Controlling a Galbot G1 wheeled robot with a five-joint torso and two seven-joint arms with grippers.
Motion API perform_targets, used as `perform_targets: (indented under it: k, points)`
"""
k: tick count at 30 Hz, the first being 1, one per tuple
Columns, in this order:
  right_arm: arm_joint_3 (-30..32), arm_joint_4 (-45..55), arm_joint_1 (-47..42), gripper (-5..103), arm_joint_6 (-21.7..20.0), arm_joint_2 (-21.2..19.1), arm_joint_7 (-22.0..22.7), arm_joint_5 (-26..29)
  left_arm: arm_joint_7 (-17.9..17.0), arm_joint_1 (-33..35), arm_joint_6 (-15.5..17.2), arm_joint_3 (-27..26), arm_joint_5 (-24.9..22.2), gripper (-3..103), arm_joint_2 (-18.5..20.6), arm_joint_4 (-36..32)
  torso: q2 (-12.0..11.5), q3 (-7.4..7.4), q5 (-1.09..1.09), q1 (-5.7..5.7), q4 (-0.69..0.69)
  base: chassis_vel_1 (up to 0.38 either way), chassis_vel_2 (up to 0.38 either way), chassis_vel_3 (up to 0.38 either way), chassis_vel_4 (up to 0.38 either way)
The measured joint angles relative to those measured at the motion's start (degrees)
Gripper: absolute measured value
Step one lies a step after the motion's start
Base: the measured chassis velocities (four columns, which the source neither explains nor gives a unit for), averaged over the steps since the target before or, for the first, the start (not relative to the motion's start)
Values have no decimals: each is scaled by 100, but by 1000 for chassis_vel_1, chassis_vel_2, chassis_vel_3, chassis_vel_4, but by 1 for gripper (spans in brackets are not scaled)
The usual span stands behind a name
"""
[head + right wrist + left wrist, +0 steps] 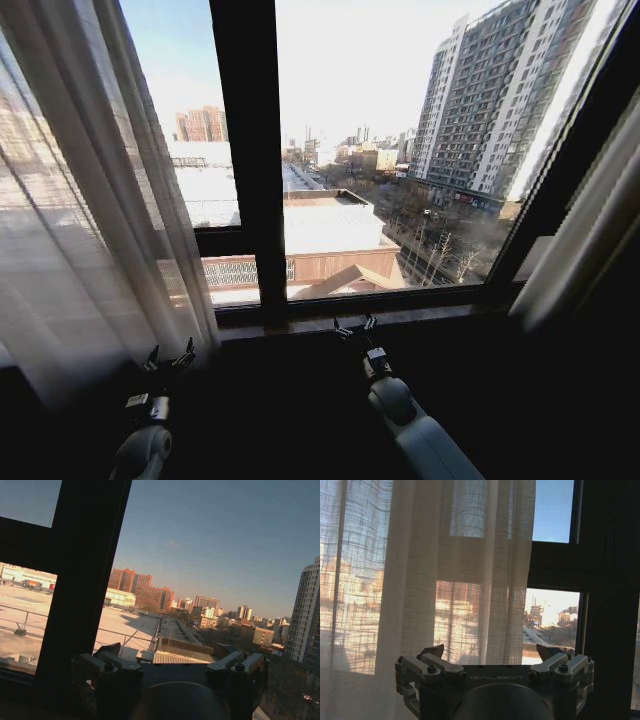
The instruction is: Open the curtains by pulling them apart, changing their state from closed to fully open.
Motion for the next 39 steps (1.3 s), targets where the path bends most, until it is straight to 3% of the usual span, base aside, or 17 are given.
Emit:
perform_targets:
  k: [39]
  points:
    - [0,0,0,100,0,0,0,0,0,0,0,0,0,100,0,0,2,-2,0,-5,1,-1,1,1,-1]
